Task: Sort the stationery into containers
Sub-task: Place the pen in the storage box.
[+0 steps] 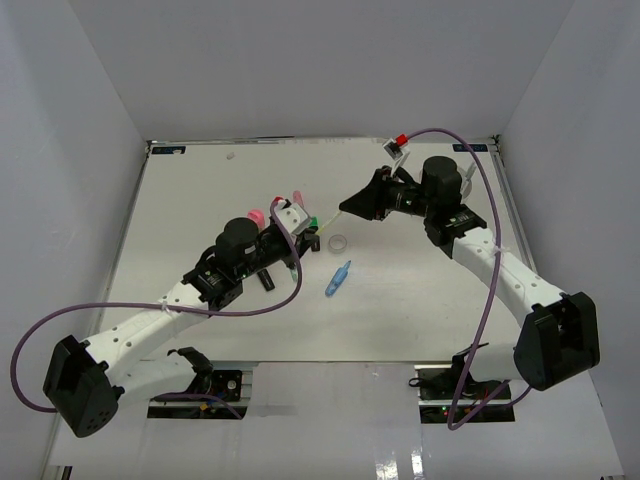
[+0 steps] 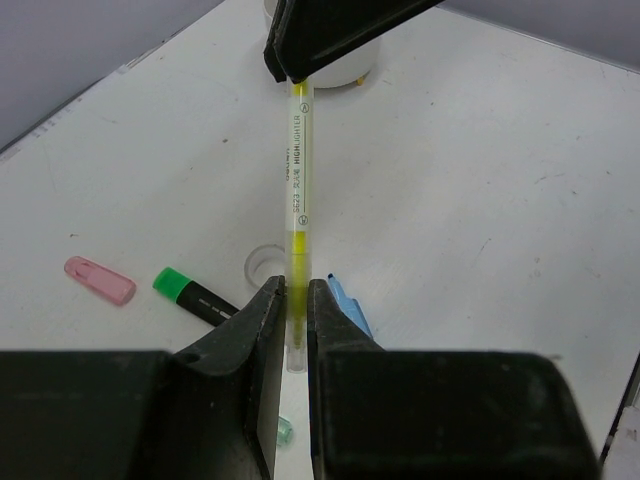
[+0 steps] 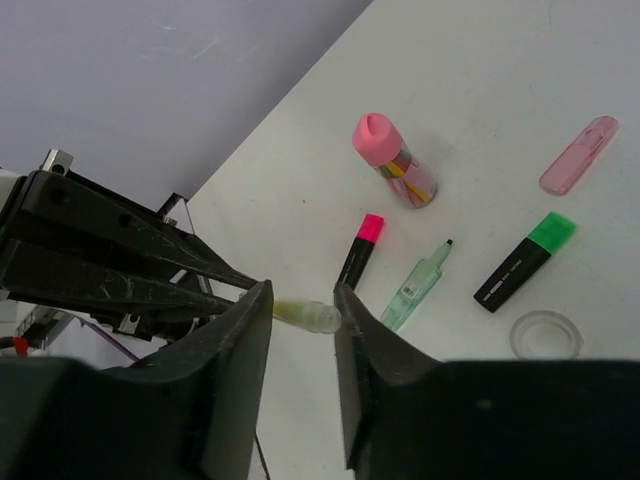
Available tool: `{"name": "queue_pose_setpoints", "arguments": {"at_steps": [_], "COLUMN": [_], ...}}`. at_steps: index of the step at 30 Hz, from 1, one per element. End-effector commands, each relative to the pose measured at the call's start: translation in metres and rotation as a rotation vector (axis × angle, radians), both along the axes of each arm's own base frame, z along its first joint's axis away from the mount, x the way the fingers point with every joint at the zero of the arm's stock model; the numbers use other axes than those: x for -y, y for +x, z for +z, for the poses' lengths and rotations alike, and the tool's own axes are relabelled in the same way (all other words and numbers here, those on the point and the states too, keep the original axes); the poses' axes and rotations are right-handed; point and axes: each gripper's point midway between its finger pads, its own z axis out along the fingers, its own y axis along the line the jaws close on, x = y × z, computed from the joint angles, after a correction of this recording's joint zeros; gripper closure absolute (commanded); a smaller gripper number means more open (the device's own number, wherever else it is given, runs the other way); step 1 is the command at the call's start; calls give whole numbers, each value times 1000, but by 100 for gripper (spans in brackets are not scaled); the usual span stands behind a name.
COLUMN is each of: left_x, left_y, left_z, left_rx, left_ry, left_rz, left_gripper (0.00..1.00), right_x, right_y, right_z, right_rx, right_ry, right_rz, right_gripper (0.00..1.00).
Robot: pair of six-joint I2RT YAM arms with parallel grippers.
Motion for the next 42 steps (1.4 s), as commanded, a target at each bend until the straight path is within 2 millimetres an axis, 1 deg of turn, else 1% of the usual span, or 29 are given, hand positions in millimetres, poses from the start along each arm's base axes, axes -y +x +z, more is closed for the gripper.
{"name": "queue_pose_setpoints", "arguments": {"at_steps": [1, 3, 4, 6, 7, 8, 10, 11, 13, 14, 15, 16, 17, 19, 20, 22, 23, 25, 27, 28, 29, 30, 31, 32, 34, 36, 39, 40, 42], "left_x": [0, 0, 0, -1, -3, -5, -9, -10, -17, -18, -23, -26, -31, -37, -45, -51, -57, -63, -69, -70, -72, -73, -73, -73, -75, -76, -79, -81, -82], "left_y": [-3, -3, -1, 1, 4, 6, 12, 14, 20, 21, 26, 28, 33, 38, 43, 48, 51, 55, 60, 61, 61, 61, 61, 60, 59, 58, 59, 60, 61], "left_z": [10, 9, 9, 7, 6, 6, 6, 8, 10, 9, 9, 8, 10, 7, 3, 0, -9, -16, -26, -27, -28, -26, -26, -23, -20, -18, -17, -17, -19], "left_rx": [33, 29, 26, 17, 6, -4, -32, -36, -47, -49, -64, -73, -84, -107, -130, -148, -170, -183, -198, -200, -202, -197, -198, -193, -185, -180, -173, -171, -173], "left_ry": [-25, -25, -25, -22, -26, -31, -44, -50, -59, -55, -67, -72, -84, -81, -80, -76, -55, -37, 4, 13, 24, 19, 16, 7, -6, -13, -4, -1, 3], "left_rz": [-10, -10, 0, 13, 40, 60, 111, 127, 186, 197, 245, 271, 318, 373, 438, 495, 543, 589, 638, 650, 656, 663, 662, 660, 660, 661, 674, 681, 686], "left_gripper": [90, 87, 82, 71, 59, 36, 23, 12, 7, 4, 4, 2, 2, 2, 2, 2, 2, 2, 2, 2, 2, 2, 2, 2, 2, 2, 2, 2, 2], "right_x": [-4, -1, -1, 4, 7, 14, 27, 42, 68, 86, 107, 121, 154, 194, 219, 248, 265, 288, 301, 307, 310, 313, 317, 320, 325, 326, 323, 332, 332], "right_y": [-3, -1, 0, 4, 5, 10, 18, 26, 42, 52, 63, 70, 80, 90, 95, 102, 105, 112, 119, 124, 128, 131, 137, 142, 152, 160, 175, 176, 181], "right_z": [26, 24, 23, 20, 19, 18, 10, 11, 1, 2, -4, 0, -9, -9, -8, -10, -5, -10, -4, -9, -1, 3, -2, 5, -4, -2, -19, -23, -35], "right_rx": [73, 71, 74, 69, 69, 82, 74, 99, 77, 106, 96, 109, 102, 97, 103, 92, 100, 76, 74, 56, 67, 70, 57, 68, 44, 43, 9, -7, -35], "right_ry": [34, 26, 21, 5, -2, -14, -45, -67, -138, -175, -230, -267, -373, -468, -526, -576, -608, -647, -649, -657, -646, -643, -651, -641, -656, -651, -655, -649, -654], "right_rz": [27, 10, 3, -28, -39, -65, -125, -178, -307, -379, -487, -556, -705, -876, -993, -1092, -1164, -1231, -1274, -1283, -1298, -1311, -1318, -1331, -1334, -1329, -1297, -1303, -1291], "right_gripper": [70, 79, 86, 89, 91, 92, 92, 92, 92, 92, 92, 92, 92, 92, 92, 92, 92, 92, 92, 92, 92, 92, 92, 92, 92, 92, 92, 92, 92]}}
